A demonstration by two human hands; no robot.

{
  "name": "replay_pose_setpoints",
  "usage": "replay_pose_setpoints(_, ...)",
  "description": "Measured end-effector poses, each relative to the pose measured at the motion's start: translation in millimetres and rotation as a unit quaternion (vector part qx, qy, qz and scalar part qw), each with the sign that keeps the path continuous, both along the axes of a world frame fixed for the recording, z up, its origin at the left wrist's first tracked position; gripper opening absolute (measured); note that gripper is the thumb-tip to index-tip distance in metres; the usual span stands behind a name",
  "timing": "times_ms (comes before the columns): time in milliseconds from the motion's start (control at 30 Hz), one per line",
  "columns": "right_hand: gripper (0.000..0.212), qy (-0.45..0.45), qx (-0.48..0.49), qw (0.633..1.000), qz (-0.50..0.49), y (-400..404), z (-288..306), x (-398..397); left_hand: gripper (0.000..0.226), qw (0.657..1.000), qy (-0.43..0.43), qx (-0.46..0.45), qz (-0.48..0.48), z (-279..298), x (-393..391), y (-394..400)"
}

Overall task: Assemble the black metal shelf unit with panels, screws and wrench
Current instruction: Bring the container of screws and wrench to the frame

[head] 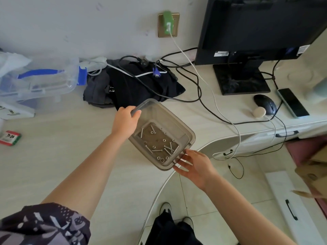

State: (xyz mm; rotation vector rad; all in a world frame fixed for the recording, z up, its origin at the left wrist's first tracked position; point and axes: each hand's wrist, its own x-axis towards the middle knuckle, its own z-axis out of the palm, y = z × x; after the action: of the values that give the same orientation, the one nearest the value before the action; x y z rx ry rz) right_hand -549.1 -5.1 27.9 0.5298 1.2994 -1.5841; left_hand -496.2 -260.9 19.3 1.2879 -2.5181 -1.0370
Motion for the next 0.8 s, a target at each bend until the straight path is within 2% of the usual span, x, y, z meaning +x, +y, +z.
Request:
replay_pose_setpoints(400,0.011,0.067,0.056,0.995,-0.055,56,8,8,0.025,0.988,0.112,0.104,0.03,14,3,53)
replay_pose_setpoints(800,0.011,0.128,0.114,0.966,-0.195,186,11,25,0.018,0.962,0.158,0.221,-0.027,14,-12,180)
